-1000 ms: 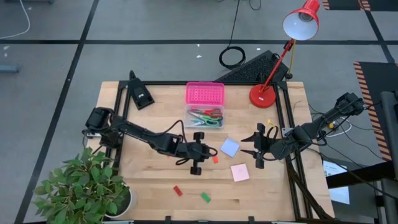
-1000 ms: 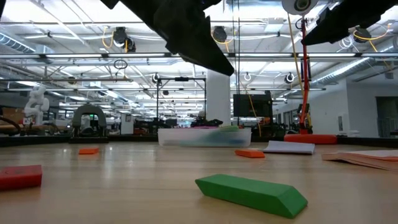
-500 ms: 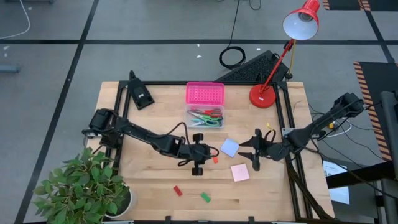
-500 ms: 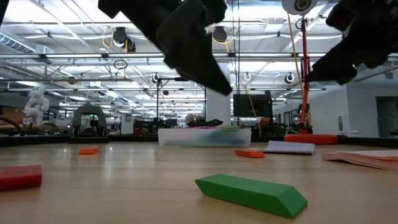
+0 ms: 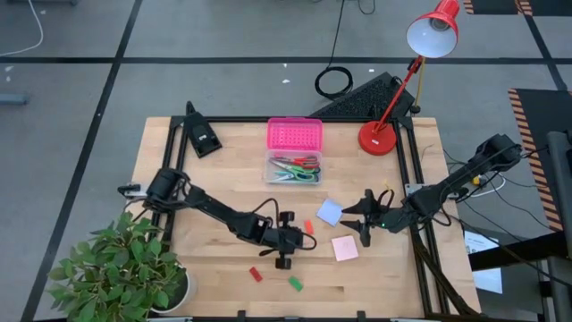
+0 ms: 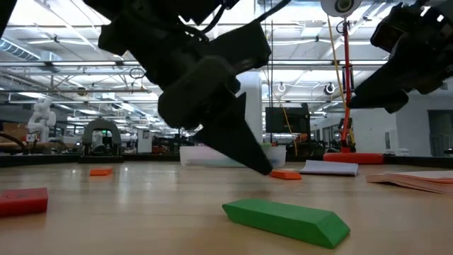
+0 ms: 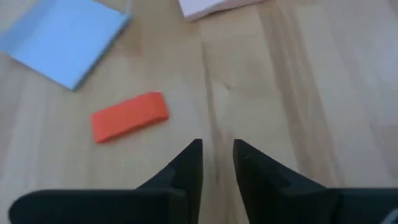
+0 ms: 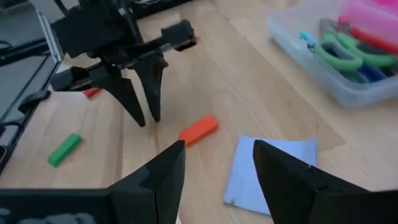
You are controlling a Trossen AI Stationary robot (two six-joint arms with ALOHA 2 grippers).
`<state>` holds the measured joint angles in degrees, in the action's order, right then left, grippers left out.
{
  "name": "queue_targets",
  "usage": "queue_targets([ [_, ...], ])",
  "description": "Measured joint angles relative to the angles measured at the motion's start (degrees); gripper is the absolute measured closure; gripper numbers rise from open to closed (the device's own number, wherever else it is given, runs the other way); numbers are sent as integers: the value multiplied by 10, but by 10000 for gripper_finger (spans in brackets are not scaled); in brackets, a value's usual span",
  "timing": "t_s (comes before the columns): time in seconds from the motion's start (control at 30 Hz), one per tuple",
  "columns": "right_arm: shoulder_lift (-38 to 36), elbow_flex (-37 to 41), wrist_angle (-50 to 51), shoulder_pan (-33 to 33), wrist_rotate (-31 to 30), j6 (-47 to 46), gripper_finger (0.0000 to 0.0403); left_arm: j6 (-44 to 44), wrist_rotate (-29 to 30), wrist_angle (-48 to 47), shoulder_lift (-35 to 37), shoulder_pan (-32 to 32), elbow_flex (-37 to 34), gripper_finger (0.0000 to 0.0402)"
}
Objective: Pack school essentials
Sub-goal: Put the right orange eraser into the supply box
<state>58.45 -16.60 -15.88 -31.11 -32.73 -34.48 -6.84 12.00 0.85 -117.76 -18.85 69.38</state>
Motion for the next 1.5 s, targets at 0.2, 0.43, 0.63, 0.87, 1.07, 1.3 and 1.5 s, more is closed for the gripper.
queue_targets([
  [0.2,-4,0,-37,13,0,89,218,50,-17,-47,3,12,9,245],
  [0.43,-11,0,-16,22,57,125,218,191,-75,-201,-1,45,126,183],
  [0.63,-11,0,44,20,130,65,218,305,-81,-327,-1,73,210,188],
  [0.87,-22,0,68,26,150,116,218,420,-164,-296,-2,105,224,190],
  [1.07,-73,-2,91,45,150,184,218,499,-211,-271,-14,130,224,190],
  [1.3,-131,-2,147,67,149,189,218,552,-242,-265,-53,152,222,190],
  [1.5,-142,-1,218,67,163,128,218,601,-256,-255,-70,165,223,190],
])
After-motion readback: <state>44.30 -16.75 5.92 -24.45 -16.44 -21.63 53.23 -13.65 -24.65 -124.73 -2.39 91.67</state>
